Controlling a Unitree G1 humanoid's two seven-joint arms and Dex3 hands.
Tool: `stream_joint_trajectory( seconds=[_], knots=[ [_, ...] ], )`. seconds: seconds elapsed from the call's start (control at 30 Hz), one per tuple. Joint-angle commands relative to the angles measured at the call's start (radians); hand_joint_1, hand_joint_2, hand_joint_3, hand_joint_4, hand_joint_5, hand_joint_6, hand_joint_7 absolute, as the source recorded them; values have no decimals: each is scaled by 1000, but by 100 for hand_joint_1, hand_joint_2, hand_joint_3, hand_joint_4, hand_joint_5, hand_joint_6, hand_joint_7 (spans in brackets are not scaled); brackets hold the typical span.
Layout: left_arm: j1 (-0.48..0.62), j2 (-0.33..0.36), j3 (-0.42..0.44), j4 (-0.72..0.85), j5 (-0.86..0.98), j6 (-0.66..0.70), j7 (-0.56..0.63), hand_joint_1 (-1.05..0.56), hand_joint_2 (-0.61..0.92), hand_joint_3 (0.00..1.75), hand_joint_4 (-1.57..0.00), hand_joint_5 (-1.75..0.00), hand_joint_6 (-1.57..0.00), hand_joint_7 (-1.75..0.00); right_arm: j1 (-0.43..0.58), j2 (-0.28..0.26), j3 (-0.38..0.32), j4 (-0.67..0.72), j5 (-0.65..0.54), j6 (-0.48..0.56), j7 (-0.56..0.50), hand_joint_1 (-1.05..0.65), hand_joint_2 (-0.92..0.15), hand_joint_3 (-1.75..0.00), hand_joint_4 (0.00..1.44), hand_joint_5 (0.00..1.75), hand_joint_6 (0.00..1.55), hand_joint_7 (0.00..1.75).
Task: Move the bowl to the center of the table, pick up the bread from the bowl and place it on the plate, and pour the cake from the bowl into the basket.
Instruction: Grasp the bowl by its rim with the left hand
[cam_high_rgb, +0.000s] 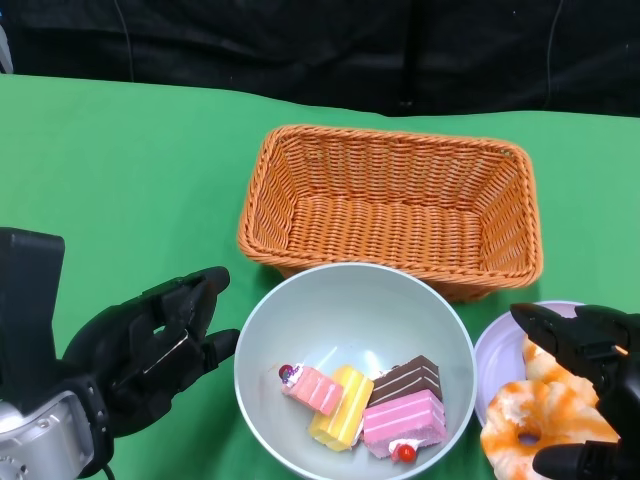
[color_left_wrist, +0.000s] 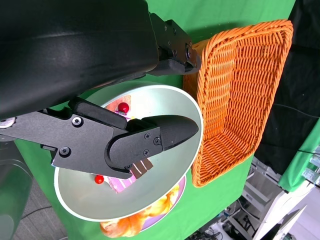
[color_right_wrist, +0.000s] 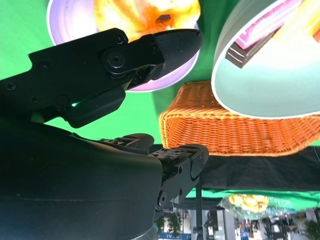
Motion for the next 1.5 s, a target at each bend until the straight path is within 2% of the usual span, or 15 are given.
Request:
stream_joint_trajectory(
  seconds=[0.03, 0.1, 0.2, 0.33, 0.43, 0.5, 0.63, 0.73, 0.8, 0.97, 1.1, 1.13, 1.27, 1.37, 1.5],
  knots=[
    [0, 22, 8, 5, 3, -17, -12, -55, 92, 68, 0, -55, -23, -1, 7, 5, -18, -12, 4, -11, -17, -80, -92, -11, 23, 7, 20, 1],
    [58, 148, -129, -59, 188, -236, -62, -55, 92, 61, -1, -56, -25, -1, 39, 39, -18, -32, 16, -37, -83, -77, -92, -13, 25, 9, 22, 1],
    [111, 241, -218, -73, 367, -492, -102, -54, 92, 51, -5, -61, -28, -3, 66, 64, -15, -46, 23, -57, -124, -73, -92, -14, 28, 11, 24, 3],
    [143, 318, -247, -24, 518, -785, -148, -54, 92, 45, -5, -79, -32, -4, 92, 81, -24, -50, 45, -79, -150, -70, -92, -15, 28, 13, 25, 3],
    [151, 321, -246, 7, 552, -874, -165, -55, 92, 44, -4, -84, -33, -4, 97, 85, -29, -49, 50, -90, -156, -69, -92, -15, 28, 14, 26, 4],
    [163, 395, -223, 57, 600, -1101, -224, -56, 92, 37, -4, -85, -37, -6, 120, 106, -36, -62, 96, -103, -176, -66, -92, -15, 29, 15, 26, 4],
    [154, 461, -210, 182, 654, -1428, -274, -53, 92, 26, -5, -87, -42, -8, 139, 135, -46, -59, 165, -138, -225, -60, -92, -15, 33, 20, 29, 5],
    [141, 478, -210, 244, 678, -1547, -280, -54, 92, 24, -5, -87, -42, -8, 145, 146, -51, -50, 186, -162, -251, -58, -92, -15, 12, 71, 28, 12],
    [106, 498, -223, 314, 740, -1711, -268, -55, 92, 16, -8, -87, -45, -9, 144, 176, -54, -19, 248, -223, -327, -52, -92, -13, 13, 88, 34, 17],
    [32, 508, -234, 439, 887, -2004, -221, -57, 89, 3, -17, -85, -53, -11, 143, 215, -54, 25, 382, -317, -404, -41, -92, -15, 25, 105, 47, 29],
    [-25, 483, -231, 526, 1021, -2167, -146, -59, 86, 0, -28, -79, -60, -11, 140, 238, -47, 29, 501, -326, -396, -36, -92, -20, 25, 122, 33, 72],
    [-42, 475, -232, 547, 1063, -2205, -122, -59, 86, 0, -30, -79, -62, -12, 139, 246, -44, 30, 545, -326, -391, -28, -89, -24, 30, 129, 34, 82],
    [-101, 457, -227, 595, 1266, -2311, -23, -57, 87, 0, -31, -78, -67, -12, 144, 278, -32, 21, 636, -315, -390, -16, -48, -102, 40, 143, 30, 118],
    [-139, 453, -241, 612, 1402, -2354, 53, -54, 87, 0, -31, -78, -69, -12, 149, 293, -27, 18, 655, -318, -392, -15, -41, -116, 42, 147, 29, 127],
    [-189, 447, -288, 634, 1563, -2372, 165, -52, 90, 1, -39, -73, -73, -9, 152, 300, -24, 17, 659, -319, -391, -17, -41, -116, 41, 149, 26, 130]
  ],
)
